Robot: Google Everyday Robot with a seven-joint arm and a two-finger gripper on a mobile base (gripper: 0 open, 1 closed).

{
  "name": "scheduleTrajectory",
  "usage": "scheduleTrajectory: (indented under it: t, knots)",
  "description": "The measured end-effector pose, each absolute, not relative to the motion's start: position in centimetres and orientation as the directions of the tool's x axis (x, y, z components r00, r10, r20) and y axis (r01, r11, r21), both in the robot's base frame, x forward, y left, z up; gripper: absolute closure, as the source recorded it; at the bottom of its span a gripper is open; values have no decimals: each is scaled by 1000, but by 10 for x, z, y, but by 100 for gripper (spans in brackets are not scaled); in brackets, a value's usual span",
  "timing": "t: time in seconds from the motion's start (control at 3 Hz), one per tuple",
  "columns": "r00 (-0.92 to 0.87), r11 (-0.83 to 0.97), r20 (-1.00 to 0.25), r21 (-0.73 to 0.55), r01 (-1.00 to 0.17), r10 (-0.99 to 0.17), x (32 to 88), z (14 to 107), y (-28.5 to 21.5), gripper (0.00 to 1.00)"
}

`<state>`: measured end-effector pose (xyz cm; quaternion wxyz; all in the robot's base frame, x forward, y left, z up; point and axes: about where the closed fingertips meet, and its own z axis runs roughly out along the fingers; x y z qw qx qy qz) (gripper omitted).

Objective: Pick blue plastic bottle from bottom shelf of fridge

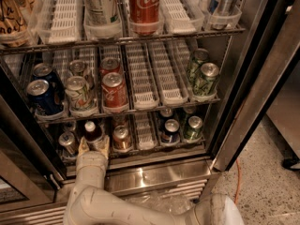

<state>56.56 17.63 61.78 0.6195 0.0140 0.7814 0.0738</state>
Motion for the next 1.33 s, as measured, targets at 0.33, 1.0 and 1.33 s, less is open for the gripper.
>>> scheduleTrajectory:
  t: [0.33, 1.0, 1.33]
  knots:
    - [-232, 989, -966, 133, -70, 113, 566, 618, 176, 94]
    - [-232, 989, -966, 133, -70, 113, 566, 618, 176, 100]
    - [-226, 988, -970, 117, -104, 91, 565, 631, 175, 100]
